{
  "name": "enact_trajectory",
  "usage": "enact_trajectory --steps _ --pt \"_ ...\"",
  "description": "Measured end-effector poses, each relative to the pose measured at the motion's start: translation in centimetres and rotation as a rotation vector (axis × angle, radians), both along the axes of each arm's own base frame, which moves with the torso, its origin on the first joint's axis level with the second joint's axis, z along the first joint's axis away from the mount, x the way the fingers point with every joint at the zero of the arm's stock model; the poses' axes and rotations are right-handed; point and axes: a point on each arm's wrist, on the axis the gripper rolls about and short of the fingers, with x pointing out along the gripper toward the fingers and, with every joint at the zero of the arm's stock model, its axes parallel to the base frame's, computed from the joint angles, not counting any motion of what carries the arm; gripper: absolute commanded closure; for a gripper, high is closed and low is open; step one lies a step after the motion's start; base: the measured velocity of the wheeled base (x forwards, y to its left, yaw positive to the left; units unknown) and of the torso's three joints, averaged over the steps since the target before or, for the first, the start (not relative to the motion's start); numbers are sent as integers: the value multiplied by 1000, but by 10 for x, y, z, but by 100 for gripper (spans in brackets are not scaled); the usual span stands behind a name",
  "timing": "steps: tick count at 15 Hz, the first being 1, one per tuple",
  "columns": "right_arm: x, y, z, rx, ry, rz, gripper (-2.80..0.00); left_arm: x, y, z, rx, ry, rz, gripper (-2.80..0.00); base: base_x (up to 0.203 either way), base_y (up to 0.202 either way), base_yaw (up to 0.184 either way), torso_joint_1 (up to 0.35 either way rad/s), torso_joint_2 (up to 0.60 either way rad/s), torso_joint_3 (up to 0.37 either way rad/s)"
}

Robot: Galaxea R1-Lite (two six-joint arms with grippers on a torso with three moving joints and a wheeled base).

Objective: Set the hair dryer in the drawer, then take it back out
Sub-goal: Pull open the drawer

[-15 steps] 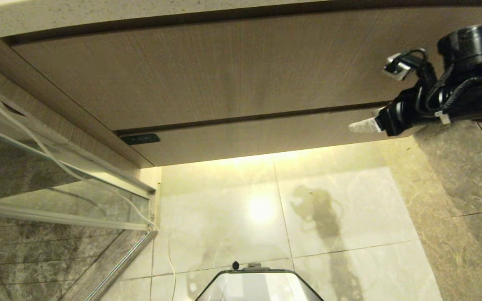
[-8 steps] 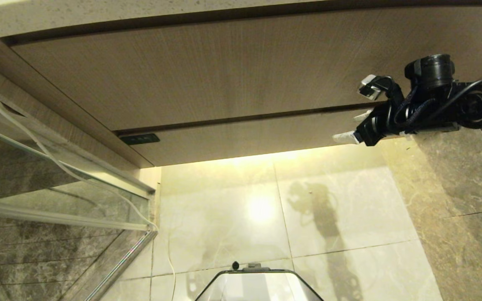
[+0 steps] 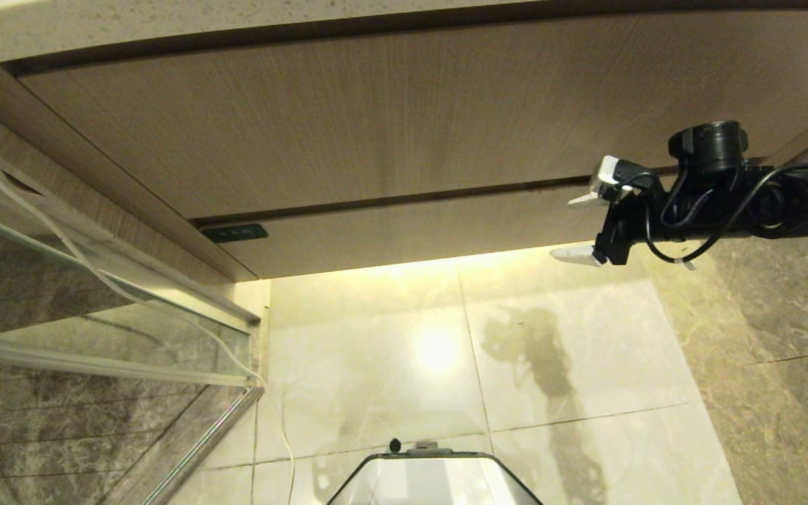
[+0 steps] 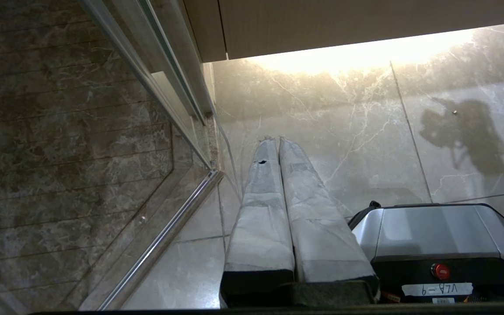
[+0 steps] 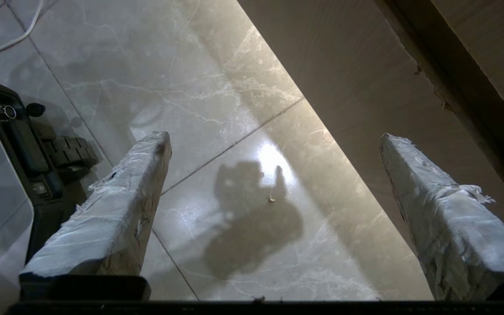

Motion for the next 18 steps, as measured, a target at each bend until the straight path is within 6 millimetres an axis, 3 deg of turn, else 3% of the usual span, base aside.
enact_trajectory --steps 3,9,14,18 --pt "12 -10 -8 -72 -89 90 -280 0 0 0 0 0 0 0 0 0 0 0 0 0" --pt "20 -15 -16 -75 -89 92 -280 0 0 0 0 0 0 0 0 0 0 0 0 0" --pt "56 -18 -9 -38 -337 168 -280 0 0 0 0 0 0 0 0 0 0 0 0 0" --pt "64 -19 -15 -37 -352 173 -280 0 0 0 0 0 1 0 0 0 0 0 0 0"
